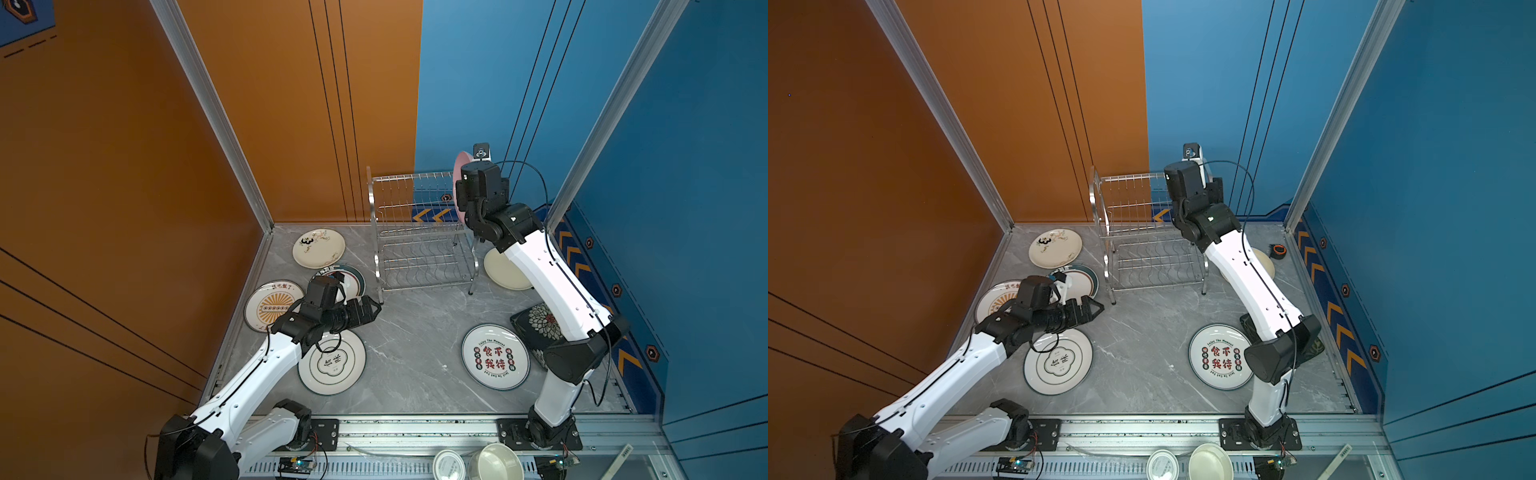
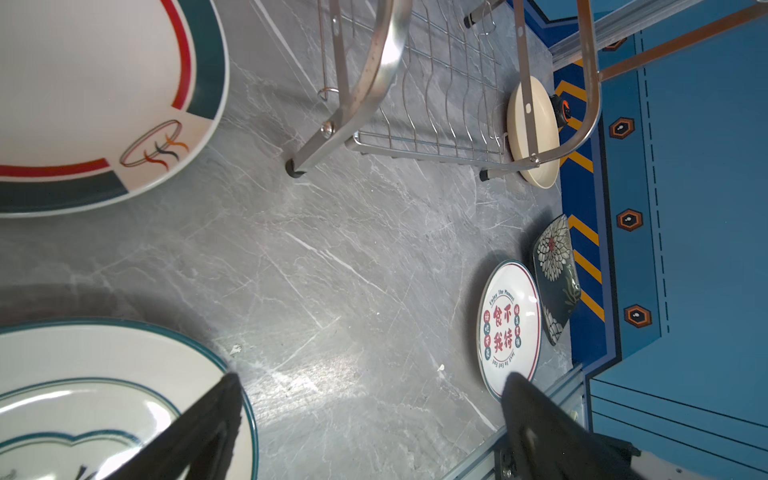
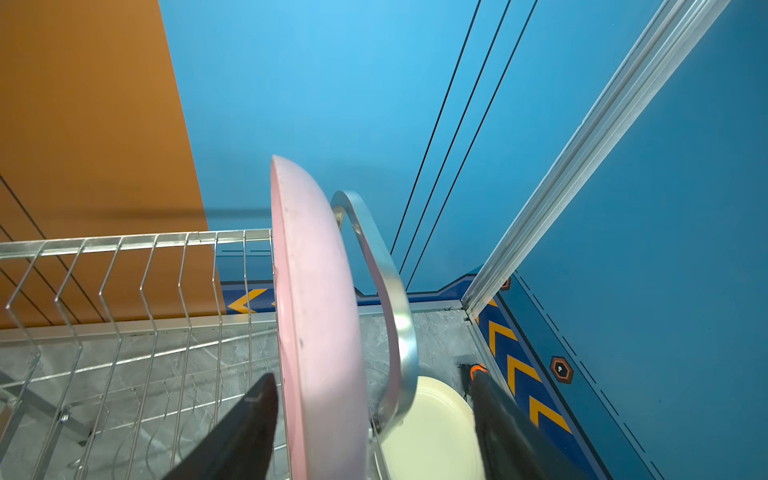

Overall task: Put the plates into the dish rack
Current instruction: 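Lower the pink plate upright into the top rack slot and release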

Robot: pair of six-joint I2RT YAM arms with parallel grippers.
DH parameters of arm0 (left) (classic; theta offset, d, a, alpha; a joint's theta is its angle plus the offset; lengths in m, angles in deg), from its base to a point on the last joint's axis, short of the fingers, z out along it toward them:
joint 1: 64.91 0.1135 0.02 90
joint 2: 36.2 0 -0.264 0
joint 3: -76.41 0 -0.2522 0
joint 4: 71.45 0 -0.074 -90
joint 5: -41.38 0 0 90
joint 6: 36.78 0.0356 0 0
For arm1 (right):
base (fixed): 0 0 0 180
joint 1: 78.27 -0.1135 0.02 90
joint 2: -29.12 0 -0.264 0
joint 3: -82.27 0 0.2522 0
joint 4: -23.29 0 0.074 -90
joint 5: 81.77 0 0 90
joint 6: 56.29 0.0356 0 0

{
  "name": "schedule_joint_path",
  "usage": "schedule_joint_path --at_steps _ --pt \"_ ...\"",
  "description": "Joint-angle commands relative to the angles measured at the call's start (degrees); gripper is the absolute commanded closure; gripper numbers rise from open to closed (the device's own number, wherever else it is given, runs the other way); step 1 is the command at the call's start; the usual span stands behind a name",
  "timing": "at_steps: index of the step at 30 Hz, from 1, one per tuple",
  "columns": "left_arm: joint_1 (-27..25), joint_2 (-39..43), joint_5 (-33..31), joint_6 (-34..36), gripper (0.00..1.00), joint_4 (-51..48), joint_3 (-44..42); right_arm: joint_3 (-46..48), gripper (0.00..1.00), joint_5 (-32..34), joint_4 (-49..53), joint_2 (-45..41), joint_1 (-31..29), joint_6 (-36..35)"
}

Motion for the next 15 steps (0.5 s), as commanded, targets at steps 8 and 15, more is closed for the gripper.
schedule_joint_path --at_steps 8,15 --pt "8.62 4.57 -9.84 2.67 0.02 -16.61 -0.12 9.47 0.13 -0.09 4.33 -10.48 -5.18 6.47" --pt "12.77 5.21 -18.13 1.65 0.02 -23.74 -0.67 16.77 0.08 -1.05 9.36 -17.69 -9.83 12.75"
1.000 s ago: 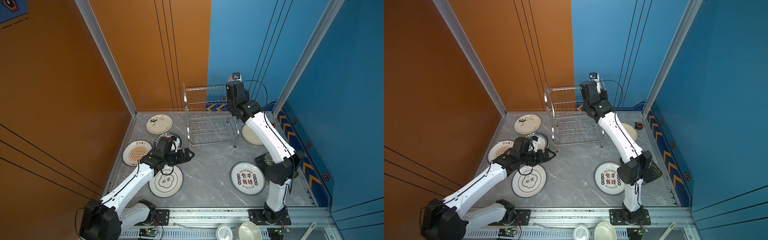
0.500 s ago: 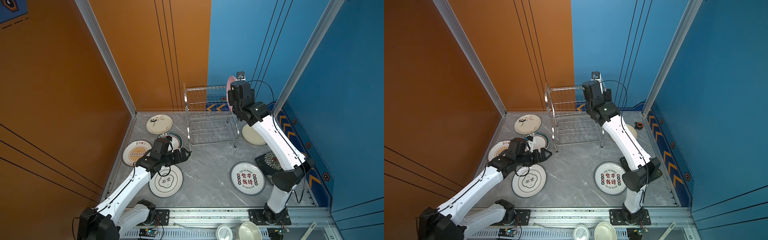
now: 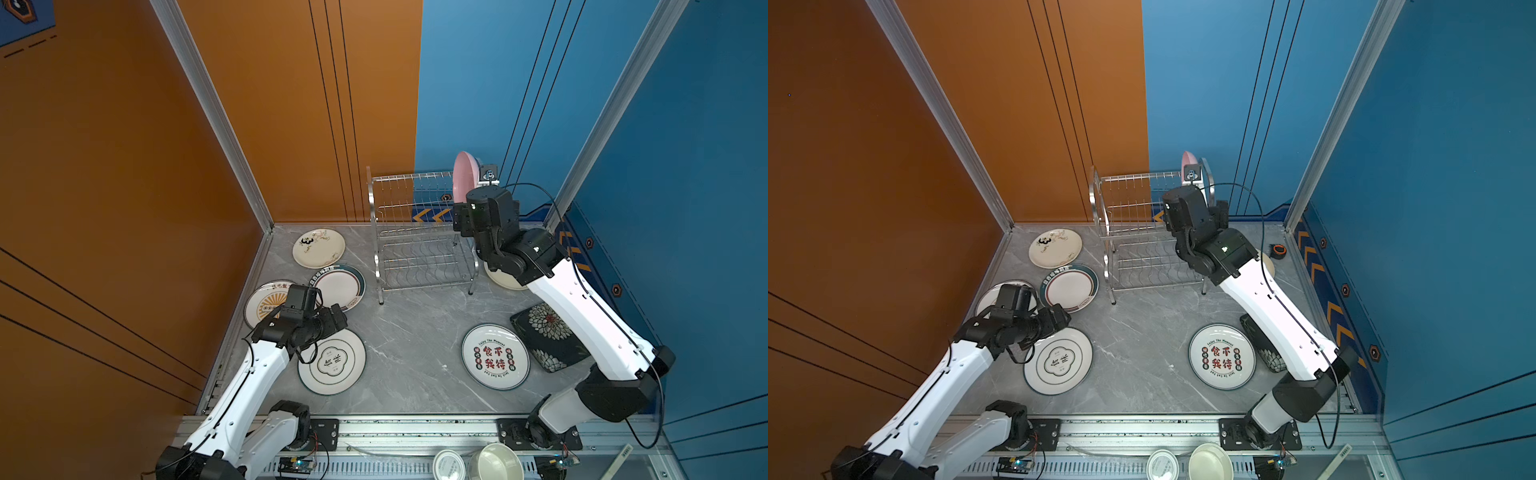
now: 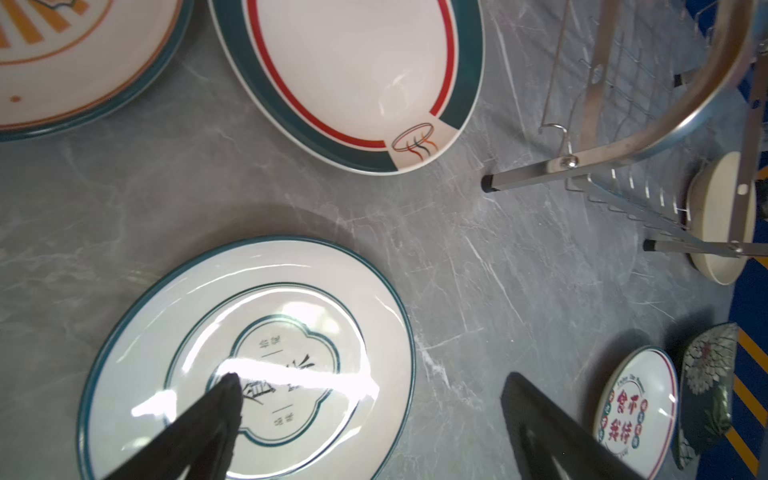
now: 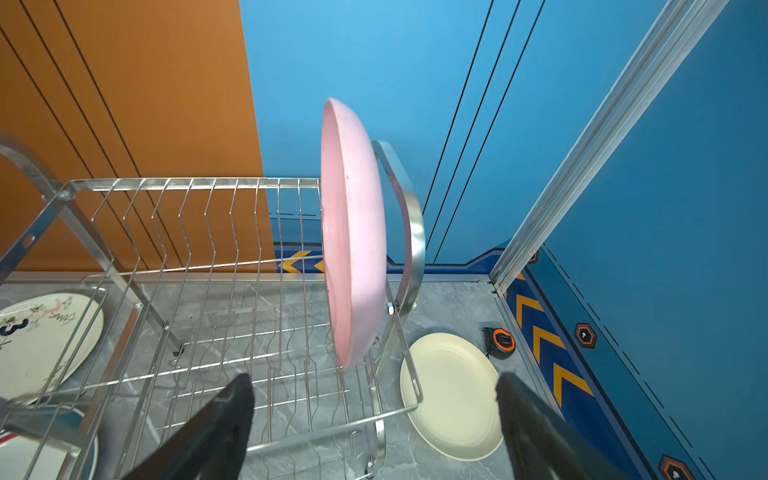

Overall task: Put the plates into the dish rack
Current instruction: 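Lower the pink plate upright into the top rack slot and release, then withdraw the right gripper while the left gripper moves over the white plate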

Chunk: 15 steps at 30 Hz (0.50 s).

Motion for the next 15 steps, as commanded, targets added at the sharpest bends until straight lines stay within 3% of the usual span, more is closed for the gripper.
schedule_joint_path --at_steps 1,8,15 --pt "2.44 0.99 -5.63 0.51 0.02 -5.76 -0.94 4.09 0.07 -1.52 5.03 -4.47 -1.87 6.14" --pt "6.13 -0.68 -6.14 0.80 0.02 -5.00 -4.35 18.57 0.01 -5.65 6.78 -12.80 -3.13 14.59" --pt "11.69 -3.46 -4.29 -0.19 0.02 -2.23 -6.51 24.67 0.00 -7.62 7.54 -16.98 -3.20 17.01"
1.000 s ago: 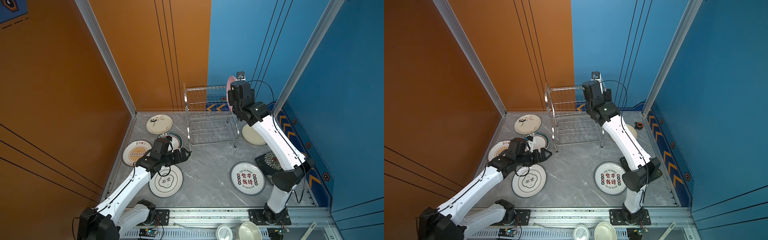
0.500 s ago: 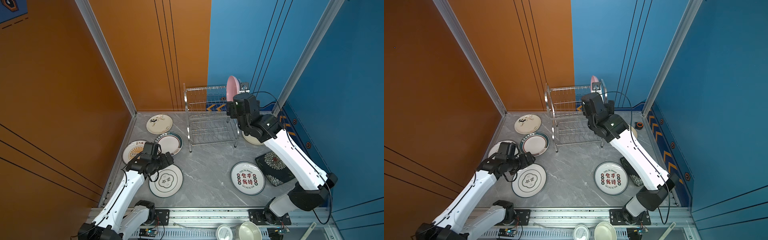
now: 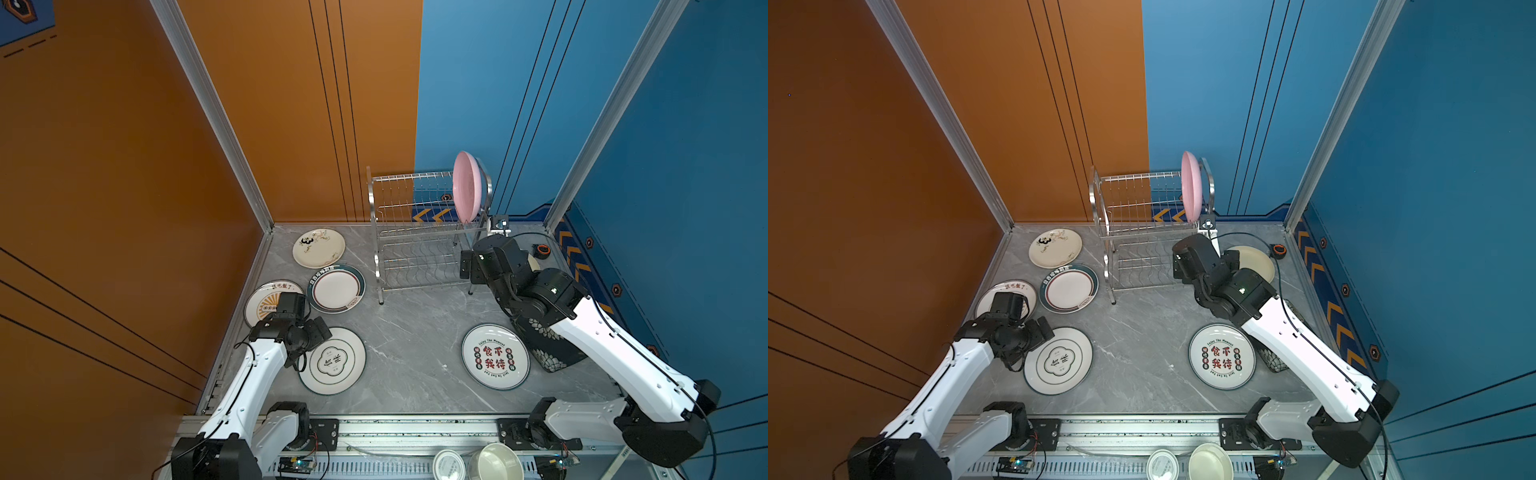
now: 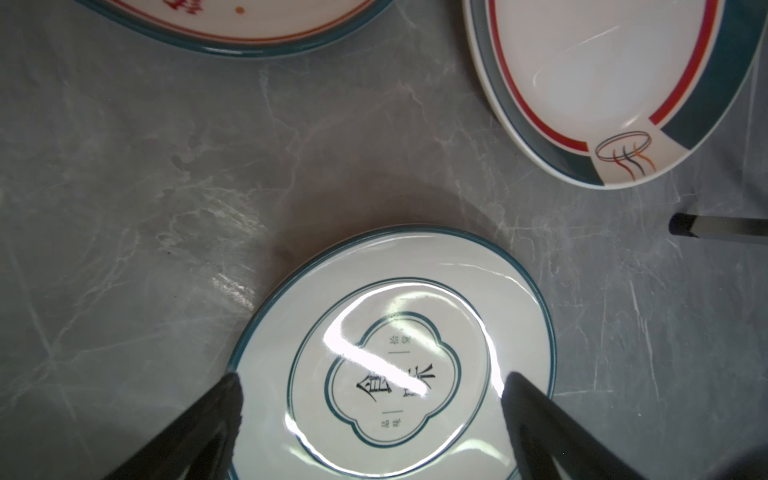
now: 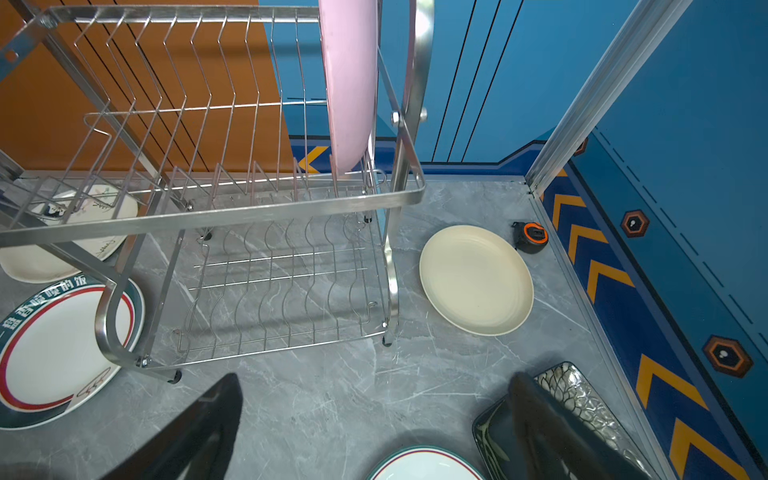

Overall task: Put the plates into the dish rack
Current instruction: 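Withdraw the right gripper while the left gripper moves over the white plate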

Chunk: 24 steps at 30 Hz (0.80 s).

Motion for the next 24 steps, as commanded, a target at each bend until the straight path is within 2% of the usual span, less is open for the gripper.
schedule_joint_path --at_steps 1,11,22,24 --pt "2.33 -0.83 0.05 -0.34 0.02 0.93 -1.44 1.68 0.00 -1.46 1.83 -2.40 -0.40 2.81" --pt "9.31 -5.90 4.81 0.66 0.02 6.55 -4.72 4.71 0.00 -2.97 1.84 -6.07 1.58 1.76" --pt "3.01 -9.27 9.14 0.34 0.02 6.95 -4.99 7.69 0.00 -4.98 1.82 -8.33 2.64 2.28" --pt "1.90 -9.59 10.01 0.42 0.02 7.17 -4.98 7.92 0.00 -4.98 1.82 -8.58 4.42 2.44"
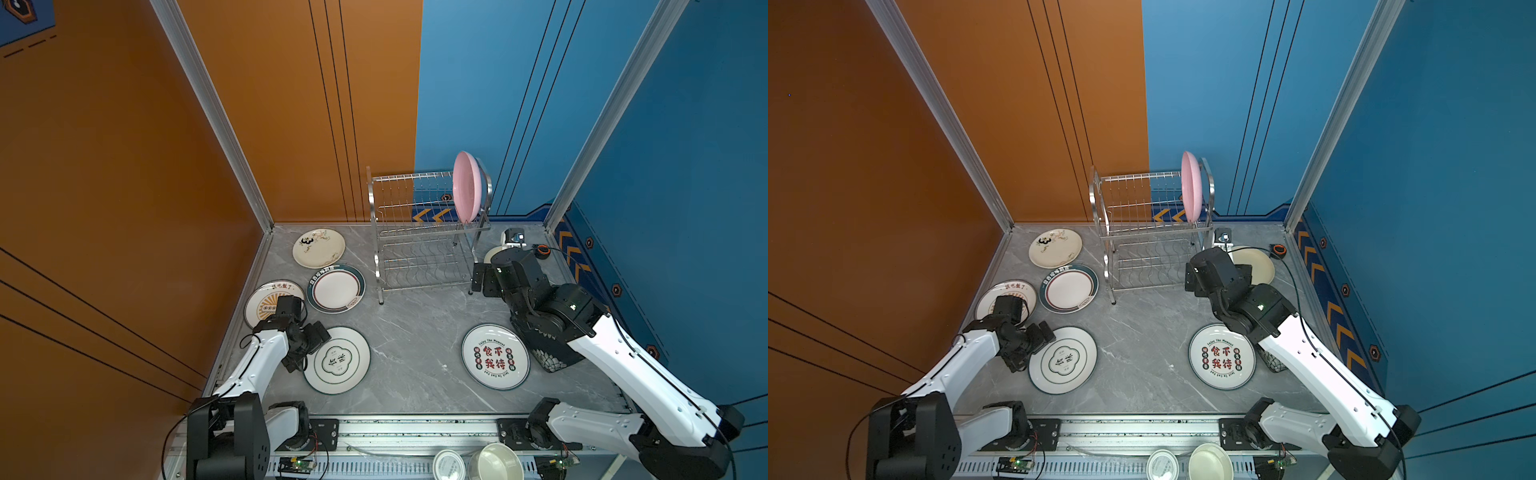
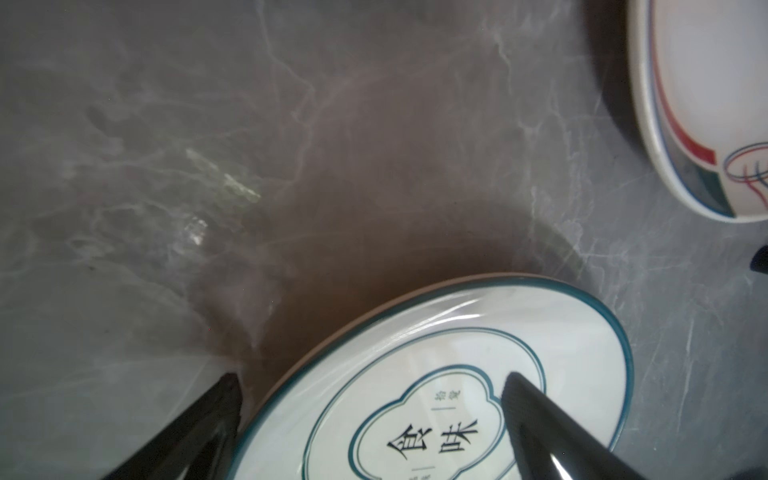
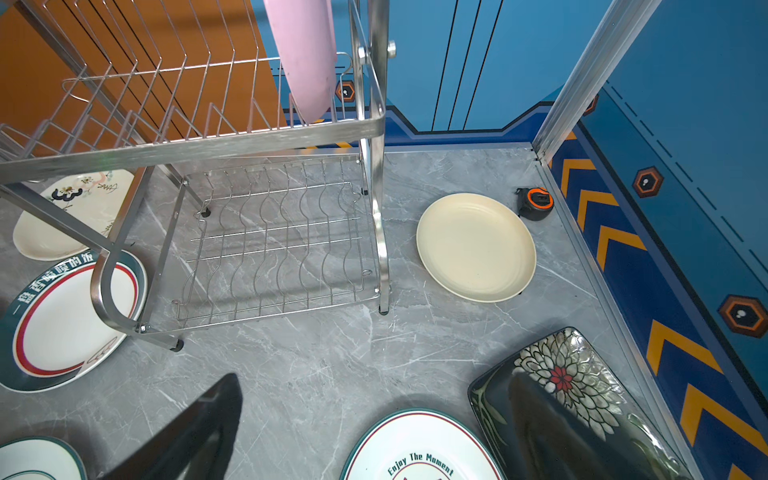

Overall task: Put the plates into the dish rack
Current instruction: 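Withdraw the right gripper while the left gripper moves over the white plate, then tilt the green-rimmed white plate up with the left gripper while the right gripper approaches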

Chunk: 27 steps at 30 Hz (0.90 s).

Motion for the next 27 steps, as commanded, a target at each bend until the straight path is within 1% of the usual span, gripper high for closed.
schedule_joint_path --at_steps 1,4,9,13,17,18,23,27 --pt "-1.74 -0.69 3.86 0.15 0.02 0.28 -0.94 1.05 0.00 -0.52 1.45 -1.48 1.12 1.49" --pt "-3.98 -1.13 7.01 0.10 0.02 0.92 -1.05 1.76 0.00 -0.82 1.45 -1.84 1.07 2.19" --pt "-9.84 -0.97 10.65 -0.77 0.02 2.11 -1.10 2.56 0.00 -1.22 1.43 -1.84 0.60 3.44" --pt "-14.56 -1.12 13.60 -2.89 0.02 5.24 -1.28 2.37 0.00 -1.29 1.41 -1.11 0.15 3.97" --pt "-18.07 -1.98 16.00 -4.27 0.02 8.21 -0.95 1.77 0.00 -1.70 1.43 -0.11 0.15 4.17" --pt "-18.79 -2.34 16.94 -4.42 0.02 9.24 -0.98 1.69 0.00 -2.01 1.41 0.15 -1.35 4.26" --pt "-20.40 -4.06 20.62 -3.64 0.02 11.83 -1.14 1.40 0.00 -4.45 1.27 1.47 -1.63 5.09" --pt "-19.04 -2.11 20.79 -2.60 0.00 11.34 -3.25 2.25 0.00 -6.83 0.69 1.59 -1.67 5.75"
